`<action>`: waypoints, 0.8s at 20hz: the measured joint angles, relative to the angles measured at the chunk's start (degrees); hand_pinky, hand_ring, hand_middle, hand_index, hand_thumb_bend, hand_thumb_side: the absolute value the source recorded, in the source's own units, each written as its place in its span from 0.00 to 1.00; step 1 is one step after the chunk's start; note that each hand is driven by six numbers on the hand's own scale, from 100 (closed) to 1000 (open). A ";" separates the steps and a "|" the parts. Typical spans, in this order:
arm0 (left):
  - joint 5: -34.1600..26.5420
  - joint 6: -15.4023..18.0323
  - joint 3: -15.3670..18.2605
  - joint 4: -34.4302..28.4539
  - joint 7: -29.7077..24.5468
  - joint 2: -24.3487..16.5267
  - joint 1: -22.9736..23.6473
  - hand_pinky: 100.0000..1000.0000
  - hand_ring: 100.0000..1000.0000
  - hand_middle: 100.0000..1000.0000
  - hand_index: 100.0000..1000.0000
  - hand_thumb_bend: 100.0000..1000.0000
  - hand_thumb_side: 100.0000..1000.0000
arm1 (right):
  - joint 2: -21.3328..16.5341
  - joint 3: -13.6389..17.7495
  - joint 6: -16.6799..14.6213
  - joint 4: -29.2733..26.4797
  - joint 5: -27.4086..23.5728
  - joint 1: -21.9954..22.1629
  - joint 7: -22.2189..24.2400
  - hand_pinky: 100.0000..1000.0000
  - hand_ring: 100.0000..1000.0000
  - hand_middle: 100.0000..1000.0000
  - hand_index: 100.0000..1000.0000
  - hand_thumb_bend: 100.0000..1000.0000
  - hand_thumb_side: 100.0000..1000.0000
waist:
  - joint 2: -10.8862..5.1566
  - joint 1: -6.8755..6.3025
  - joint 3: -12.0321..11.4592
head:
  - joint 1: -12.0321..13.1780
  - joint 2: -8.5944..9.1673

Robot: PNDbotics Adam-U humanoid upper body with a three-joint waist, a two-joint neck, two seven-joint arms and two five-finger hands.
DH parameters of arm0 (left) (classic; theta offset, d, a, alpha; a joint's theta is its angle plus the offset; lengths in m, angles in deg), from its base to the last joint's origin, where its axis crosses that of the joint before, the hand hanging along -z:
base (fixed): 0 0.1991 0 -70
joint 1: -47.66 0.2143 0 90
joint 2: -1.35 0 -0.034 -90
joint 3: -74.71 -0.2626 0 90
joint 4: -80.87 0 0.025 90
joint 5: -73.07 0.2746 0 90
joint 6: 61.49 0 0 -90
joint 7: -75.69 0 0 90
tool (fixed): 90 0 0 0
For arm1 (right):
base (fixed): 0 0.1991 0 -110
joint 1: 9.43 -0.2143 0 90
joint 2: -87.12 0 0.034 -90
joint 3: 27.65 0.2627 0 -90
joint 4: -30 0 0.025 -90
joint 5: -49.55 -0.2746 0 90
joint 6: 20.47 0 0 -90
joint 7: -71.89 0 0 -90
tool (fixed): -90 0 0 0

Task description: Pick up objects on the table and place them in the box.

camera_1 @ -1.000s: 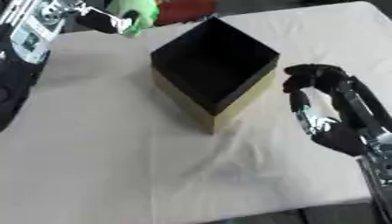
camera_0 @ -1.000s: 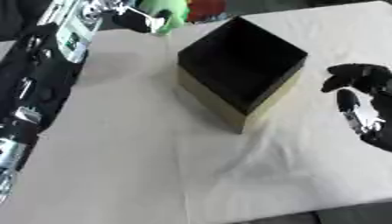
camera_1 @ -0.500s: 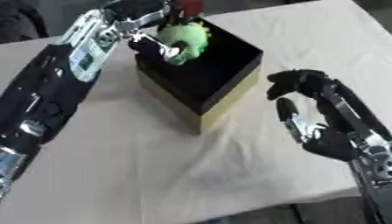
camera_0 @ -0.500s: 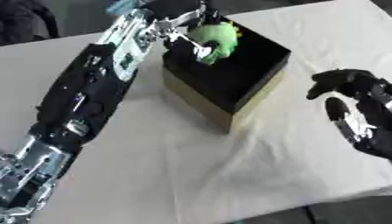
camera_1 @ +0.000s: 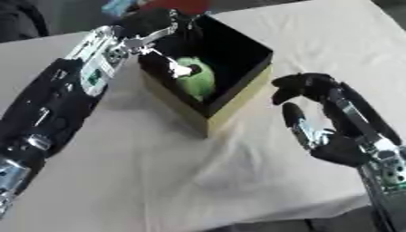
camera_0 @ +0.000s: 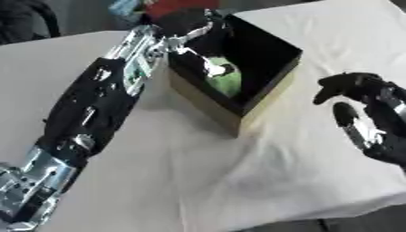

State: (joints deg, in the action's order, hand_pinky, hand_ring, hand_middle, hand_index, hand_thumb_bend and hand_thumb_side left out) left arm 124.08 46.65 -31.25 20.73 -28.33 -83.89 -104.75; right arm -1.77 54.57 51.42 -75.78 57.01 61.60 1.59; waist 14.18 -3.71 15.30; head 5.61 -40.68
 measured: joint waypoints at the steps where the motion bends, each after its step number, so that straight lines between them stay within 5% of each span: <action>1: -1.13 -0.30 0.08 -0.65 0.29 -0.03 0.01 0.68 0.59 0.61 0.79 0.52 0.56 | 0.00 0.01 0.00 0.12 0.00 0.00 0.00 0.64 0.58 0.55 0.78 0.00 0.57 | 0.00 0.03 -0.27 | -0.08 0.00; 2: -2.44 -0.60 0.17 -1.46 0.53 -0.18 0.08 0.67 0.58 0.59 0.78 0.40 0.52 | 0.00 0.01 0.00 0.16 0.00 0.00 -0.01 0.64 0.58 0.55 0.78 0.00 0.57 | 0.00 0.10 -0.64 | -0.20 0.00; 4: -5.51 -1.29 0.31 -3.57 0.69 -1.12 0.70 0.67 0.56 0.57 0.77 0.35 0.53 | 0.00 0.03 0.00 0.16 0.00 0.01 -0.04 0.64 0.58 0.55 0.78 0.00 0.57 | 0.02 0.32 -1.40 | -0.31 0.00; 16: -36.40 -12.19 6.85 -27.86 0.75 -13.84 15.43 0.65 0.52 0.52 0.75 0.19 0.58 | -0.11 2.11 0.34 0.15 0.58 1.33 -2.02 0.64 0.58 0.55 0.78 0.00 0.56 | 0.00 1.82 -7.70 | -2.56 -0.37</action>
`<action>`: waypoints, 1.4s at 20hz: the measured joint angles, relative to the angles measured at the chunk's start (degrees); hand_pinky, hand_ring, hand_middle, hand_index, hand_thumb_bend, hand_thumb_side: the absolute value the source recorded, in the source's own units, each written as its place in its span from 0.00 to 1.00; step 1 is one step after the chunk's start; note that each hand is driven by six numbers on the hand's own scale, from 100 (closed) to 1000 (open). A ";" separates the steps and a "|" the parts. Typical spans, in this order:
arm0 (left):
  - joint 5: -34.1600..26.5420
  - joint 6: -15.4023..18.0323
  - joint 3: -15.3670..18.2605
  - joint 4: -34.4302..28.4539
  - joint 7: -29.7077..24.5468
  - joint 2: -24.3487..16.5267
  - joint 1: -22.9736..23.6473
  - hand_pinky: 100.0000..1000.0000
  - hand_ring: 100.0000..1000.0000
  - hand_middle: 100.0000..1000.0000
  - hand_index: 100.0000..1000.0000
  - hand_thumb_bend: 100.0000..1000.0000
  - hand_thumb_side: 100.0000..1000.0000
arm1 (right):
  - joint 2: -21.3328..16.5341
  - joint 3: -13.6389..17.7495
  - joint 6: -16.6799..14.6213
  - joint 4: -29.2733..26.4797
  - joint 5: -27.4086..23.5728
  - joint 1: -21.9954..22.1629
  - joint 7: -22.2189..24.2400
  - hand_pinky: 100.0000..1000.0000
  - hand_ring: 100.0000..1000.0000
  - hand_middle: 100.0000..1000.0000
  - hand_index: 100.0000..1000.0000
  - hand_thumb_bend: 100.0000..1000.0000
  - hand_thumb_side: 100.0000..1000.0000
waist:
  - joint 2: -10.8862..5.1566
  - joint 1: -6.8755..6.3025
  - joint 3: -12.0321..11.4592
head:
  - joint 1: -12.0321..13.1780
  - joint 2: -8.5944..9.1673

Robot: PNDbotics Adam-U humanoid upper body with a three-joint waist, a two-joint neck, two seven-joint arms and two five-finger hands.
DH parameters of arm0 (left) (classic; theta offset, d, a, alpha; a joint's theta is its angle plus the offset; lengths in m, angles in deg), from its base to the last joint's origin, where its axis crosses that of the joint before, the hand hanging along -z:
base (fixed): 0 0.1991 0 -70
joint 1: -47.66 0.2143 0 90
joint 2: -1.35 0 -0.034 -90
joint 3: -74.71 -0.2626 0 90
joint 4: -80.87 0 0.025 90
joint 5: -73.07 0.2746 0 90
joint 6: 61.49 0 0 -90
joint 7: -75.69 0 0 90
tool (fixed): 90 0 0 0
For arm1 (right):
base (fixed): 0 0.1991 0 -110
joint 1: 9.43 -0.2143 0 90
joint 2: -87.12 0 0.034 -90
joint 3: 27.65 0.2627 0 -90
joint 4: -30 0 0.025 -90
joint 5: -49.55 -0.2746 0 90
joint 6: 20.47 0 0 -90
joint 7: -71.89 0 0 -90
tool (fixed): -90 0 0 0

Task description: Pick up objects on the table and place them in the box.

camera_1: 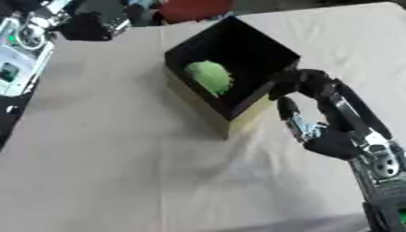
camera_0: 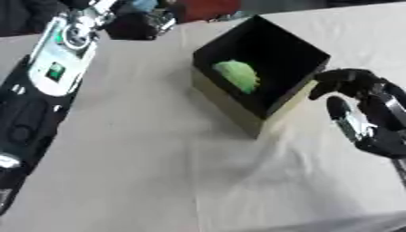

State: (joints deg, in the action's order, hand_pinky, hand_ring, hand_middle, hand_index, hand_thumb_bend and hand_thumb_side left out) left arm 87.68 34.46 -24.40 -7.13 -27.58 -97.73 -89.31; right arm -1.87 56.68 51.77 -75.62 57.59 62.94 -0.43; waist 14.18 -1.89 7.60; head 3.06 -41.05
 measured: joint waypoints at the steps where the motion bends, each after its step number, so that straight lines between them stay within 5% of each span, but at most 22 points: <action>1: -1.51 -0.85 0.67 -1.50 0.26 -0.59 1.46 0.66 0.52 0.52 0.75 0.19 0.61 | -0.01 0.08 0.05 0.00 0.03 0.06 -0.18 0.64 0.58 0.55 0.79 0.00 0.56 | 0.00 0.10 -0.55 | -0.04 -0.07; 11: -6.84 -5.73 5.32 -7.29 1.83 -1.76 12.97 0.66 0.51 0.52 0.76 0.17 0.69 | -0.02 1.11 0.18 -0.02 0.50 0.58 -1.38 0.64 0.58 0.55 0.79 0.00 0.56 | 0.02 1.52 -2.92 | 0.61 -0.98; 28: -7.33 -6.98 6.55 -6.02 2.27 -1.16 15.85 0.66 0.51 0.52 0.76 0.16 0.72 | -0.01 1.84 0.38 -0.02 1.03 1.10 -2.40 0.64 0.58 0.54 0.79 0.00 0.56 | 0.14 1.85 -2.69 | 1.96 -1.74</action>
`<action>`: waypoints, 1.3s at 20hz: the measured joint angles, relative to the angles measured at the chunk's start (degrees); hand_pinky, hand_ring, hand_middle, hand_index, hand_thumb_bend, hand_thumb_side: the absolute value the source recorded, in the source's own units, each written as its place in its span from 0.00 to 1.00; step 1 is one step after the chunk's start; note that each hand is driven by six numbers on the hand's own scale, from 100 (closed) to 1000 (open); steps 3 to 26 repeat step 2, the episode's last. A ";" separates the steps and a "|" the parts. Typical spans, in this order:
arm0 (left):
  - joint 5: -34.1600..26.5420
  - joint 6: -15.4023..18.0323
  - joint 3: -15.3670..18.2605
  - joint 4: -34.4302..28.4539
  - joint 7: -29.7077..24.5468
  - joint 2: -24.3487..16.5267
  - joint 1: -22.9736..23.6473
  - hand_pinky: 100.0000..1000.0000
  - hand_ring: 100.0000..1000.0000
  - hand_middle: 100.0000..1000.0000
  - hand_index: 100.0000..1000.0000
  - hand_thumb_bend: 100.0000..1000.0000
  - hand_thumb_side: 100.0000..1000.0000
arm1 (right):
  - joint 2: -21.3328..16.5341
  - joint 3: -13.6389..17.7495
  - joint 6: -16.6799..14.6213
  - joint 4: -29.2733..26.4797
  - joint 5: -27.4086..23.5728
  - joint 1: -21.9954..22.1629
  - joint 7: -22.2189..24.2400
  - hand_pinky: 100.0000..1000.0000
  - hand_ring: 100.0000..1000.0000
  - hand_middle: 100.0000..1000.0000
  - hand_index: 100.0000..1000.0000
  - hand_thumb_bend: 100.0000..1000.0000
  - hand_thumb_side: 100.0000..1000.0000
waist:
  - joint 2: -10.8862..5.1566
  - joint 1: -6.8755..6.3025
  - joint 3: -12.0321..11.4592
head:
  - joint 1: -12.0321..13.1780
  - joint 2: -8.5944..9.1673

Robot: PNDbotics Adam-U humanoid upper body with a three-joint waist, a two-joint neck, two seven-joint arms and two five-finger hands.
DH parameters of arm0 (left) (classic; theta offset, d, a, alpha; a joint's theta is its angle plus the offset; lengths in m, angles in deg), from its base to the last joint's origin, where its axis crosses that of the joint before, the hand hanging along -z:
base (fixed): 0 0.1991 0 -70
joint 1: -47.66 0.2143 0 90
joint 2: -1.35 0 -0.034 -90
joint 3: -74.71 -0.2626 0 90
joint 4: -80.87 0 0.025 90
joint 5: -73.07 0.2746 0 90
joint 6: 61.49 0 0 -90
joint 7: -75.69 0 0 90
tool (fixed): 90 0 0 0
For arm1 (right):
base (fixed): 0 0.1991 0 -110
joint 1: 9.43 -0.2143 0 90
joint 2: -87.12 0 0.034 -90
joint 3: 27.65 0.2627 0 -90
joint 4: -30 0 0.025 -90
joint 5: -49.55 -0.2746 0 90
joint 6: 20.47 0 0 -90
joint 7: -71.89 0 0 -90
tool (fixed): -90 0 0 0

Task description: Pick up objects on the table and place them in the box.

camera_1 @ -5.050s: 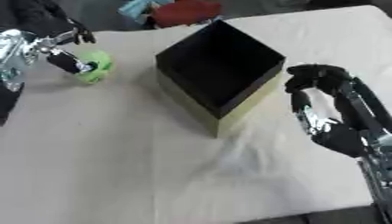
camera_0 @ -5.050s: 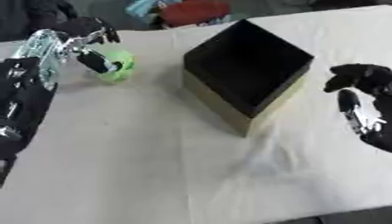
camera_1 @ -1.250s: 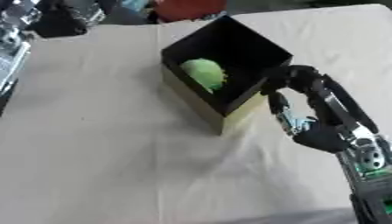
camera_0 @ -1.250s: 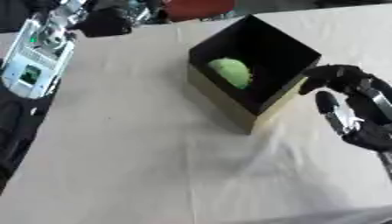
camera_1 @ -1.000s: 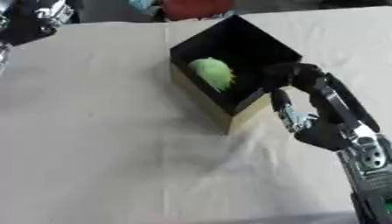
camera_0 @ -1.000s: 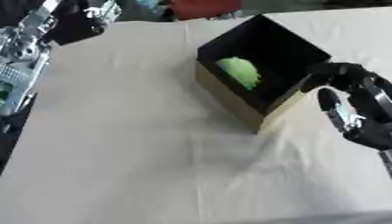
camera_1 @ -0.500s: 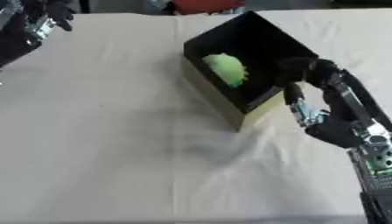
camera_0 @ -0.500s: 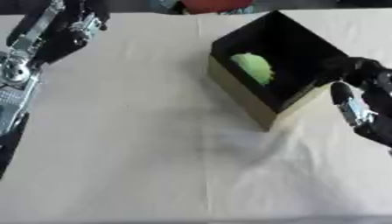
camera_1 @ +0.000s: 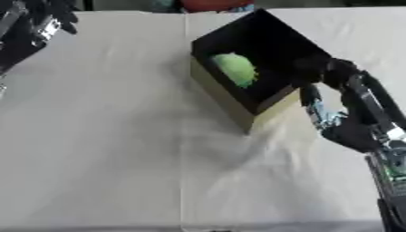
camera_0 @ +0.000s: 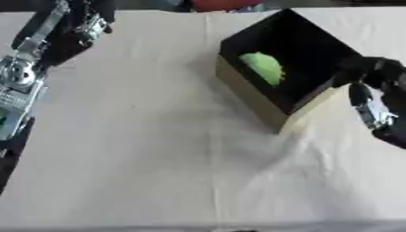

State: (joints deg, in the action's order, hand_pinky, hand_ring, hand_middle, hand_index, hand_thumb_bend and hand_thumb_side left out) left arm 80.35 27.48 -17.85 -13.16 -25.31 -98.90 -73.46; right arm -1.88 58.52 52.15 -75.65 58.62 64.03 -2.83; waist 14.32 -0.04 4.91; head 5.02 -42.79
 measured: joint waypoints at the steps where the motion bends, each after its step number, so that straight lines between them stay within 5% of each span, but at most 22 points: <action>1: 0.00 0.00 0.00 0.03 0.00 0.01 0.01 0.66 0.51 0.52 0.76 0.16 0.72 | 0.01 0.01 0.00 0.00 0.00 0.07 0.00 0.64 0.58 0.54 0.79 0.00 0.56 | 0.00 -0.04 0.12 | 0.00 0.00; 26: 0.00 0.00 0.00 0.09 0.00 0.03 0.01 0.66 0.51 0.52 0.76 0.16 0.72 | 0.01 0.05 0.00 0.00 0.01 0.26 0.00 0.64 0.58 0.54 0.79 0.00 0.56 | 0.00 -0.07 0.10 | 0.01 0.00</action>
